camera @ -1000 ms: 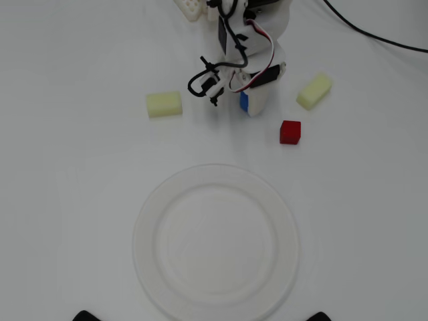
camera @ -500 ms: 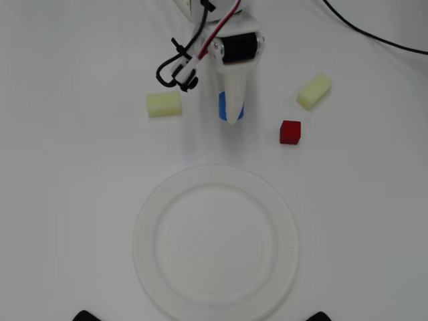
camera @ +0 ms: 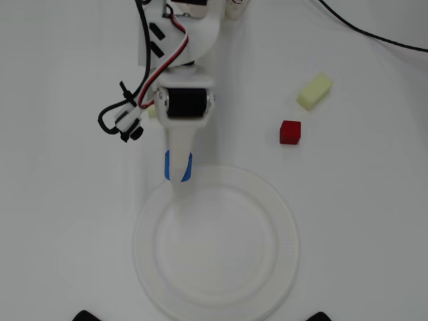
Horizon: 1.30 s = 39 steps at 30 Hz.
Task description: Grasp a blue block and put it in the dish.
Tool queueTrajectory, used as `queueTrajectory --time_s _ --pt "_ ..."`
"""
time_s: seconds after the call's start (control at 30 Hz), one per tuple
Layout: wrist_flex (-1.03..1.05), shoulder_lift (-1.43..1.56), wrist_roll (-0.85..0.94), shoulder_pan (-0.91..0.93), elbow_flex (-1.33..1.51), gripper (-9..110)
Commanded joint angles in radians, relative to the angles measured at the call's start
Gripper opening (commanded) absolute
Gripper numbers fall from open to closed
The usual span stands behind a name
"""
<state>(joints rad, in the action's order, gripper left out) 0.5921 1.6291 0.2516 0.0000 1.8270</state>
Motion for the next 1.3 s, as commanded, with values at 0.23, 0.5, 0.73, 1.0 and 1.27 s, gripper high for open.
queueTrajectory --time_s 0.23,0.5,0.73,1.0,1.27 --pt "0.011 -0.241 -0.035 -0.074 -0.196 0" --pt "0.078 -0.299 0.029 -0.086 -0.196 11" --pt "0.258 -0.27 -0.006 -0.067 -0.311 29" --pt "0.44 0.014 -0.041 -0.055 -0.295 34" --pt "0.456 0.649 0.002 -0.044 0.222 34"
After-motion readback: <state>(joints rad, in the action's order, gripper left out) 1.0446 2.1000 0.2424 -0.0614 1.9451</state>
